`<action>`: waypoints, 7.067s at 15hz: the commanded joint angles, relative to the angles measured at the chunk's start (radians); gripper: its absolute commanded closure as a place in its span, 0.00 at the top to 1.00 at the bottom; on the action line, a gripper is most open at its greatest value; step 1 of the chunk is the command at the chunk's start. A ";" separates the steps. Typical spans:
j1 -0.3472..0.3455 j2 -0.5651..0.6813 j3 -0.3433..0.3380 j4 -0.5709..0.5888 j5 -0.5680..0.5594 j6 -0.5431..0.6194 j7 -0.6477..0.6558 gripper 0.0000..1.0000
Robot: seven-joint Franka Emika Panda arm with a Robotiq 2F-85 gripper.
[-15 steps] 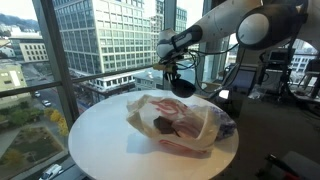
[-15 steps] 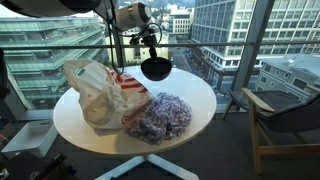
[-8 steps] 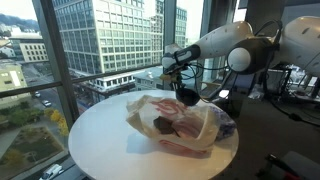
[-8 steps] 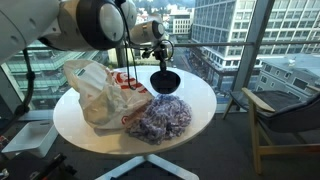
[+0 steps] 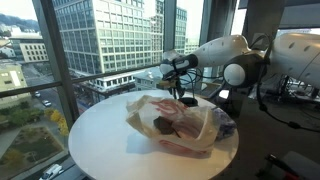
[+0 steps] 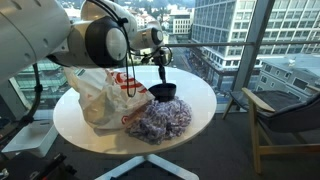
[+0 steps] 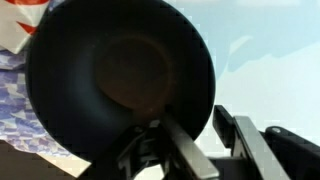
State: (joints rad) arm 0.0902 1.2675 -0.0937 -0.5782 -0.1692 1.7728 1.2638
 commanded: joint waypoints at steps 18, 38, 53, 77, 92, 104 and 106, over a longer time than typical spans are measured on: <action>0.305 -0.327 0.071 -0.005 0.033 -0.386 0.159 1.00; 0.288 -0.507 0.193 -0.229 0.392 -0.627 0.357 1.00; 0.338 -0.874 0.134 -0.759 0.199 -0.250 0.392 1.00; 0.226 -0.981 0.197 -1.567 -0.007 0.535 0.373 1.00; 0.259 -0.741 0.195 -1.333 -0.265 0.538 0.043 1.00; 0.281 -0.667 0.137 -1.300 -0.192 0.570 -0.092 1.00; 0.283 -0.660 0.132 -1.293 -0.225 0.549 -0.170 1.00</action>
State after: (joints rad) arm 0.3547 0.6023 0.0625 -1.8804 -0.3798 2.3367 1.1727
